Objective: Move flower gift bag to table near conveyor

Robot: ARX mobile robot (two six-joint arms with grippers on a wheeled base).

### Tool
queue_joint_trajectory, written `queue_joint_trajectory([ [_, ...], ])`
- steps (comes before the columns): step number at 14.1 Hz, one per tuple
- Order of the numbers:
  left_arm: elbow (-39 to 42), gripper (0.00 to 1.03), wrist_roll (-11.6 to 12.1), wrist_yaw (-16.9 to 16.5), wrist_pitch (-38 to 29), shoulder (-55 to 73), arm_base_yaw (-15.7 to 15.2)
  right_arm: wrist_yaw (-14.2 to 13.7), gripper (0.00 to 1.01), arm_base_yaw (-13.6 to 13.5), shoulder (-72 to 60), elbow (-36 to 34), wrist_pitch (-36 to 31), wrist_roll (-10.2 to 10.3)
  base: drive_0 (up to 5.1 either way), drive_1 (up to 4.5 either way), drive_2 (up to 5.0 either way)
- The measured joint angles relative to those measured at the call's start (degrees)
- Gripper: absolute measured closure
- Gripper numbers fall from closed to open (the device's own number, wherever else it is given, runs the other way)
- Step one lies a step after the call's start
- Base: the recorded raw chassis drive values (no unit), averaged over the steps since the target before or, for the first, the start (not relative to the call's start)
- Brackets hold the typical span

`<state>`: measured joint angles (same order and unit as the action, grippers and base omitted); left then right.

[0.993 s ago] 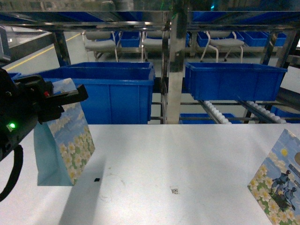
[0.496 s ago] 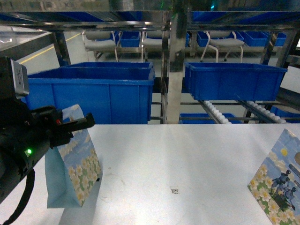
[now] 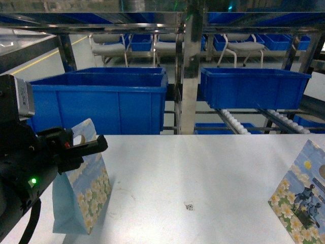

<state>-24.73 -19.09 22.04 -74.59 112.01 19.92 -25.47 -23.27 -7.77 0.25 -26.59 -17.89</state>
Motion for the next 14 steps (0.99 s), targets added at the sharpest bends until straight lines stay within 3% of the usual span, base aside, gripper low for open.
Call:
queue_joint_trajectory([
  [2, 2.4, 0.99, 0.0, 1.0, 0.3, -1.2, 2.7, 0.0, 0.03, 0.0, 0.0, 0.0, 0.0, 0.0, 0.0, 0.0, 0.0],
  [10, 9.9, 0.09, 2.6, 3.9, 0.8, -8.3, 9.2, 0.0, 0.03, 0.0, 0.0, 0.0, 0.0, 0.0, 0.0, 0.0, 0.0],
  [11, 11.0, 0.04, 2.9, 3.9, 0.8, -9.6, 9.0, 0.0, 0.03, 0.0, 0.0, 0.0, 0.0, 0.0, 0.0, 0.0, 0.0],
  [14, 15.4, 0.05, 4.2, 3.1, 0.9, -17.0, 8.0, 0.0, 0.03, 0.0, 0.0, 0.0, 0.0, 0.0, 0.0, 0.0, 0.0],
])
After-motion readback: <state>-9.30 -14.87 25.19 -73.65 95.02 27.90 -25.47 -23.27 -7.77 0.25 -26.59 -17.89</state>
